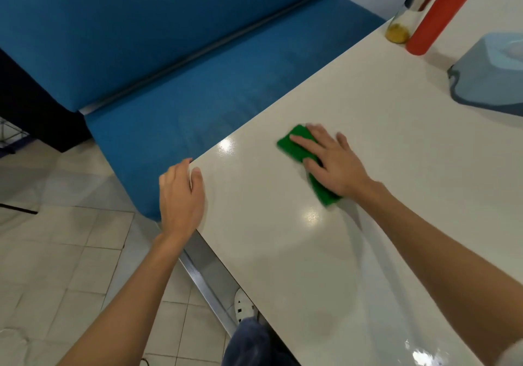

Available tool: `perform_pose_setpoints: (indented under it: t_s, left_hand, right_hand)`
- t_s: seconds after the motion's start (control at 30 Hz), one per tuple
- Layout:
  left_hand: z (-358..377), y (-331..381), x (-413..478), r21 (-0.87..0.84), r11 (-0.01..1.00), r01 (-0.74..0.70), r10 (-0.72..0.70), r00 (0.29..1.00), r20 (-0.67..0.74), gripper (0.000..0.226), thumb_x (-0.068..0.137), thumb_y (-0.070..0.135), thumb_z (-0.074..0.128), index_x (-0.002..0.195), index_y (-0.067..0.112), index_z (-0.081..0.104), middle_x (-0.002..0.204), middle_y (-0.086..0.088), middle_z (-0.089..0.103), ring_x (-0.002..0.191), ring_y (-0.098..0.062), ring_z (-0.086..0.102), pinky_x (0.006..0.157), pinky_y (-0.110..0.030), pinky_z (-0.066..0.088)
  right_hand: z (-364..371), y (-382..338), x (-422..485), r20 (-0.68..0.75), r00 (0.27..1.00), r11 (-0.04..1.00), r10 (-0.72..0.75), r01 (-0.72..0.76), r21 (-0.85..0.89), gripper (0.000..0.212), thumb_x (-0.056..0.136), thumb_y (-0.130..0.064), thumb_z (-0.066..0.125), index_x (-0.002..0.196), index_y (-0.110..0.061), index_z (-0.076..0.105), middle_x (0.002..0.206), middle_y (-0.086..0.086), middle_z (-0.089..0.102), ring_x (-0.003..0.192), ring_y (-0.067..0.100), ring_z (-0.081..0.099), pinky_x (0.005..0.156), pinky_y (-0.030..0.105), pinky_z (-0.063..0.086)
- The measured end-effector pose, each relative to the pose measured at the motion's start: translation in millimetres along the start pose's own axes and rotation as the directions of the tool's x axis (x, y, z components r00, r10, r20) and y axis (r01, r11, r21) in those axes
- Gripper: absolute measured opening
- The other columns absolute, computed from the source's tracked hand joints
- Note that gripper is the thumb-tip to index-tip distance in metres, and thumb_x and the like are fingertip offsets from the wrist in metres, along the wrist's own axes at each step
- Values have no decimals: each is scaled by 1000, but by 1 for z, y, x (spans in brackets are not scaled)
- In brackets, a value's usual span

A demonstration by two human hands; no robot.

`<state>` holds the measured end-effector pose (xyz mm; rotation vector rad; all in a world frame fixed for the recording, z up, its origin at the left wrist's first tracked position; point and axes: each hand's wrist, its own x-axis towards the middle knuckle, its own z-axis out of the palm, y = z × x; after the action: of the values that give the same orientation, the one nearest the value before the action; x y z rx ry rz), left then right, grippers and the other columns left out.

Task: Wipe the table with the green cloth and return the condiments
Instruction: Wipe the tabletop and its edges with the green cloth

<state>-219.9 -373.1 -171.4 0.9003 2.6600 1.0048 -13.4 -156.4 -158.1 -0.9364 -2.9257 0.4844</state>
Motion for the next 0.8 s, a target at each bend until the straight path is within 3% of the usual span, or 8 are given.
perform_pose_setpoints:
  t_s: [0.13, 0.2, 0.3, 0.4, 0.5, 0.57, 0.67, 0.8]
  left_hand:
    - [-2, -2, 3, -15, 1000, 2, -2, 1000, 7, 31, 100, 27, 37, 121, 16, 57, 108, -1, 56, 103, -16, 39, 80, -28, 30]
    - [-7, -1, 9, -28, 999, 43, -42, 999, 28, 29, 101, 30, 36, 107, 16, 61, 96, 5, 55, 98, -17, 42, 75, -31, 31]
    - [-15, -3, 24, -60, 988, 142, -137, 987, 82, 44, 100, 39, 31, 84, 9, 59, 83, 0, 58, 90, -27, 50, 72, -34, 31]
    - [-18, -2, 33, -54, 977, 207, -198, 970, 139, 52, 99, 50, 26, 100, 20, 68, 94, -1, 64, 93, -24, 51, 78, -35, 35]
    - [-20, 3, 31, -31, 977, 212, -204, 963, 176, 54, 99, 52, 24, 102, 19, 67, 91, 1, 62, 89, -22, 47, 77, -36, 33]
    - [-22, 4, 28, -12, 983, 183, -177, 967, 182, 57, 100, 51, 22, 99, 13, 64, 87, -1, 61, 86, -25, 49, 74, -35, 32]
    - [-24, 1, 23, -13, 990, 142, -137, 976, 169, 61, 100, 51, 20, 99, 8, 62, 89, -7, 63, 86, -27, 54, 71, -34, 32]
    - [-25, 8, 30, -41, 975, 220, -209, 961, 181, 60, 100, 53, 17, 106, 25, 70, 94, 2, 64, 89, -19, 48, 78, -34, 30]
  right_hand:
    - [13, -45, 54, -64, 965, 967, 253, -254, -10, 55, 97, -38, 28, 150, -33, 19, 160, 7, 6, 147, 21, -1, 116, 46, 1]
    - [23, -80, 60, -54, 969, 970, 243, -244, -4, 56, 97, -36, 29, 151, -30, 16, 160, 9, 5, 147, 23, -2, 116, 46, 1]
    - [47, -133, 36, -8, 1000, 1000, -2, 2, 4, 60, 92, -39, 21, 150, -27, 22, 159, 14, 11, 147, 28, 5, 116, 49, 6]
    - [58, -154, -13, 64, 946, 948, -317, 316, 29, 61, 88, -41, 25, 147, -28, 33, 157, 12, 21, 146, 28, 15, 115, 47, 10]
    - [49, -122, -27, 152, 869, 882, -470, 470, 38, 54, 91, -40, 30, 145, -36, 32, 158, 1, 19, 146, 16, 12, 115, 44, 2]
    - [37, -92, -9, 115, 913, 919, -391, 394, -4, 55, 91, -42, 26, 145, -38, 32, 157, -2, 21, 145, 12, 15, 115, 45, 3]
    - [17, -53, 36, 34, 999, 1000, -28, 28, -2, 58, 90, -46, 18, 147, -41, 23, 159, -3, 13, 147, 12, 6, 116, 49, 2]
    - [18, -66, 85, -108, 917, 923, 384, -385, 8, 54, 97, -35, 28, 151, -32, 18, 160, 6, 7, 147, 20, 0, 116, 46, 2]
